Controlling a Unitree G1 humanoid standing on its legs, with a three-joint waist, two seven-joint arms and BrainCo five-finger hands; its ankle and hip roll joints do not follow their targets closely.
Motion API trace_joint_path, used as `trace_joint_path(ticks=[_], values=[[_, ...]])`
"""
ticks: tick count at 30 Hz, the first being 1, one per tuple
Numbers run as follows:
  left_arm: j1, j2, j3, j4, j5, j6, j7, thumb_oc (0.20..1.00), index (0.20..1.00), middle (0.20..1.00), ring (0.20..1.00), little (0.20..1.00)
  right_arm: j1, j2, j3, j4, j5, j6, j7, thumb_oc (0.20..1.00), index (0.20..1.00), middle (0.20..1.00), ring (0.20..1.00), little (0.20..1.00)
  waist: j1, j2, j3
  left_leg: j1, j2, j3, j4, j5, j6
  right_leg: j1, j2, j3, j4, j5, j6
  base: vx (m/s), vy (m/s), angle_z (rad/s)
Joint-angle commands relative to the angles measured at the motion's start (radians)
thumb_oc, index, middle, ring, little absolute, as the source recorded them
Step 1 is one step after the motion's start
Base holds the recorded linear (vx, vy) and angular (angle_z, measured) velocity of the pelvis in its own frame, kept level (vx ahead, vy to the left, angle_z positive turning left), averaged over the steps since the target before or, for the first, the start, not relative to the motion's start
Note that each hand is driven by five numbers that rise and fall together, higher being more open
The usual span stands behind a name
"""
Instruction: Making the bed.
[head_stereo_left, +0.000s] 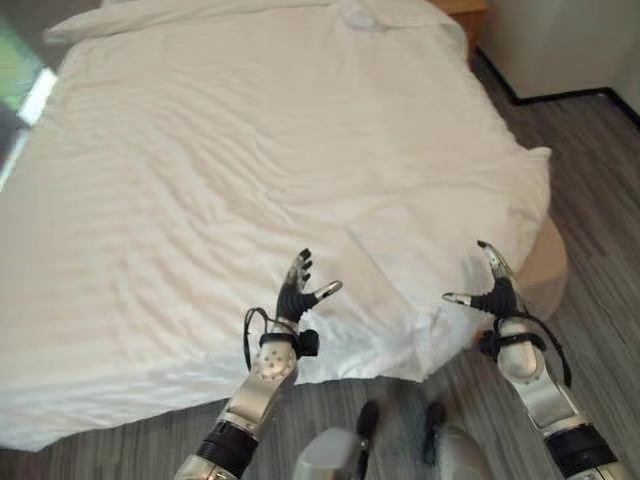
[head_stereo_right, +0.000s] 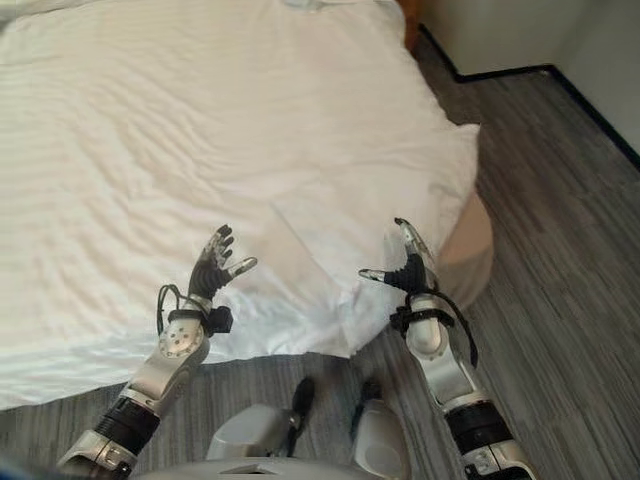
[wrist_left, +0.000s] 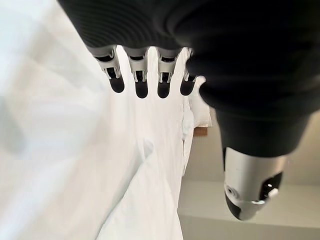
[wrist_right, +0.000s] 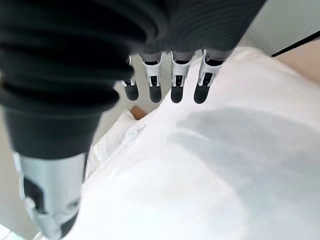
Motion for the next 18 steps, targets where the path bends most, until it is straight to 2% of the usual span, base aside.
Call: trace_joint_path(ticks=[1, 2, 3, 4, 5, 6, 7, 8, 9, 10, 11, 12, 13, 14, 15, 17, 18], values=[[0.044, 0.036, -0.006, -0.088, 0.023, -0.055, -0.012, 1.0, 1.0, 1.0, 1.0, 1.0, 0.009, -0.055, -0.029, -0.063, -0.077, -0.017, -0.05, 1.0, 1.0, 1.0, 1.0, 1.0, 0.035, -0.049, -0.083, -0.005, 0.155, 0.093, -0.083, -0.081, -0.105, 0.064, -0.085, -0.107, -0.009, -0.019, 0.025, 0.13, -0.542, 1.49], [0.058, 0.038, 0.003, -0.092, 0.018, -0.057, -0.01, 1.0, 1.0, 1.0, 1.0, 1.0, 0.018, -0.062, -0.031, -0.07, -0.08, -0.018, -0.052, 1.0, 1.0, 1.0, 1.0, 1.0, 0.034, -0.047, -0.096, -0.013, 0.18, 0.086, -0.088, -0.071, -0.122, 0.086, -0.074, -0.128, -0.048, -0.016, 0.02, 0.07, -0.339, 0.91], [0.058, 0.038, 0.003, -0.092, 0.018, -0.056, -0.01, 1.0, 1.0, 1.0, 1.0, 1.0, 0.018, -0.063, -0.03, -0.07, -0.08, -0.018, -0.052, 1.0, 1.0, 1.0, 1.0, 1.0, 0.032, -0.046, -0.096, -0.013, 0.181, 0.084, -0.088, -0.071, -0.123, 0.087, -0.073, -0.13, -0.05, -0.015, 0.02, 0.09, -0.483, 0.48], [0.096, 0.044, 0.032, -0.108, 0.003, -0.063, -0.014, 1.0, 1.0, 1.0, 1.0, 1.0, 0.02, -0.086, -0.045, -0.101, -0.117, -0.021, -0.066, 1.0, 1.0, 1.0, 1.0, 1.0, 0.039, -0.044, -0.11, -0.034, 0.229, 0.097, -0.092, -0.038, -0.159, 0.123, -0.06, -0.176, -0.114, -0.011, 0.014, 0.05, -0.463, 0.32], [0.116, 0.044, 0.04, -0.115, 0.001, -0.064, -0.016, 1.0, 1.0, 1.0, 1.0, 1.0, 0.022, -0.102, -0.058, -0.118, -0.142, -0.023, -0.085, 1.0, 1.0, 1.0, 1.0, 1.0, 0.045, -0.039, -0.11, -0.047, 0.25, 0.099, -0.092, -0.017, -0.178, 0.145, -0.047, -0.197, -0.145, -0.014, 0.005, 0.05, -0.466, 0.26], [0.117, 0.044, 0.04, -0.116, 0.001, -0.063, -0.016, 1.0, 1.0, 1.0, 1.0, 1.0, 0.023, -0.102, -0.058, -0.118, -0.142, -0.023, -0.086, 1.0, 1.0, 1.0, 1.0, 1.0, 0.042, -0.038, -0.111, -0.048, 0.251, 0.095, -0.092, -0.017, -0.179, 0.149, -0.046, -0.201, -0.149, -0.012, 0.004, 0.0, -0.261, 0.24], [0.134, 0.039, 0.051, -0.124, -0.007, -0.07, -0.017, 1.0, 1.0, 1.0, 1.0, 1.0, 0.026, -0.12, -0.079, -0.14, -0.171, -0.023, -0.109, 1.0, 1.0, 1.0, 1.0, 1.0, 0.039, -0.031, -0.109, -0.066, 0.265, 0.104, -0.092, 0.004, -0.195, 0.169, -0.037, -0.226, -0.174, -0.021, -0.002, -0.03, -0.167, 0.28], [0.147, 0.035, 0.054, -0.131, -0.011, -0.073, -0.02, 1.0, 1.0, 1.0, 1.0, 1.0, 0.03, -0.134, -0.1, -0.155, -0.192, -0.022, -0.128, 1.0, 1.0, 1.0, 1.0, 1.0, 0.035, -0.024, -0.105, -0.083, 0.27, 0.124, -0.092, 0.019, -0.196, 0.175, -0.033, -0.254, -0.175, -0.036, -0.006, -0.07, -0.282, 0.63], [0.162, 0.02, 0.056, -0.134, -0.024, -0.07, -0.022, 1.0, 1.0, 1.0, 1.0, 1.0, 0.023, -0.16, -0.144, -0.186, -0.217, -0.001, -0.174, 1.0, 1.0, 1.0, 1.0, 1.0, 0.014, -0.029, -0.079, -0.11, 0.263, 0.288, -0.08, 0.046, -0.163, 0.196, -0.044, -0.31, -0.175, -0.045, -0.011, -0.07, -0.265, 0.89], [0.17, 0.022, 0.058, -0.135, -0.025, -0.068, -0.027, 1.0, 1.0, 1.0, 1.0, 1.0, 0.016, -0.172, -0.165, -0.204, -0.233, 0.009, -0.191, 1.0, 1.0, 1.0, 1.0, 1.0, 0.002, -0.038, -0.073, -0.097, 0.258, 0.391, -0.069, 0.022, -0.147, 0.204, -0.05, -0.338, -0.175, -0.054, -0.011, -0.06, -0.195, 1.29], [0.169, 0.022, 0.059, -0.135, -0.025, -0.068, -0.028, 1.0, 1.0, 1.0, 1.0, 1.0, 0.016, -0.172, -0.165, -0.205, -0.233, 0.009, -0.19, 1.0, 1.0, 1.0, 1.0, 1.0, 0.004, -0.038, -0.073, -0.1, 0.257, 0.393, -0.067, 0.024, -0.146, 0.2, -0.051, -0.336, -0.175, -0.051, -0.011, -0.14, -0.191, 1.4], [0.177, 0.027, 0.07, -0.155, -0.04, -0.07, -0.04, 1.0, 1.0, 1.0, 1.0, 1.0, -0.004, -0.185, -0.19, -0.246, -0.247, 0.025, -0.195, 1.0, 1.0, 1.0, 1.0, 1.0, -0.01, -0.05, -0.066, -0.099, 0.228, 0.492, 0.026, -0.039, -0.124, 0.183, -0.054, -0.371, -0.175, -0.039, -0.017, -0.16, -0.151, 1.07], [0.181, 0.033, 0.071, -0.171, -0.042, -0.071, -0.049, 1.0, 1.0, 1.0, 1.0, 1.0, -0.016, -0.192, -0.202, -0.267, -0.258, 0.035, -0.191, 1.0, 1.0, 1.0, 1.0, 1.0, -0.012, -0.054, -0.067, -0.101, 0.206, 0.489, 0.087, -0.09, -0.119, 0.178, -0.057, -0.375, -0.175, -0.038, -0.019, -0.16, -0.152, 0.62], [0.18, 0.033, 0.072, -0.172, -0.042, -0.07, -0.049, 1.0, 1.0, 1.0, 1.0, 1.0, -0.016, -0.192, -0.203, -0.269, -0.258, 0.036, -0.19, 1.0, 1.0, 1.0, 1.0, 1.0, -0.013, -0.054, -0.067, -0.108, 0.206, 0.489, 0.092, -0.09, -0.118, 0.174, -0.057, -0.375, -0.175, -0.035, -0.019, -0.05, -0.098, 0.33], [0.182, 0.037, 0.068, -0.181, -0.038, -0.071, -0.062, 1.0, 1.0, 1.0, 1.0, 1.0, -0.027, -0.186, -0.231, -0.277, -0.257, 0.041, -0.196, 1.0, 1.0, 1.0, 1.0, 1.0, -0.025, -0.052, -0.078, -0.076, 0.172, 0.478, 0.116, -0.152, -0.103, 0.165, -0.047, -0.387, -0.175, -0.041, -0.025, 0.0, -0.068, 0.39], [0.187, 0.033, 0.062, -0.189, -0.043, -0.064, -0.07, 1.0, 1.0, 1.0, 1.0, 1.0, -0.034, -0.181, -0.241, -0.288, -0.248, 0.045, -0.19, 1.0, 1.0, 1.0, 1.0, 1.0, -0.033, -0.049, -0.084, -0.068, 0.17, 0.492, 0.1, -0.142, -0.095, 0.168, -0.037, -0.397, -0.175, -0.042, -0.023, 0.04, -0.045, 0.35], [0.189, 0.027, 0.056, -0.184, -0.051, -0.06, -0.078, 1.0, 1.0, 1.0, 1.0, 1.0, -0.049, -0.185, -0.236, -0.282, -0.256, 0.049, -0.184, 1.0, 1.0, 1.0, 1.0, 1.0, -0.037, -0.041, -0.094, -0.046, 0.174, 0.512, 0.054, -0.136, -0.095, 0.173, -0.026, -0.41, -0.175, -0.047, -0.021, 0.12, -0.01, 0.25]])
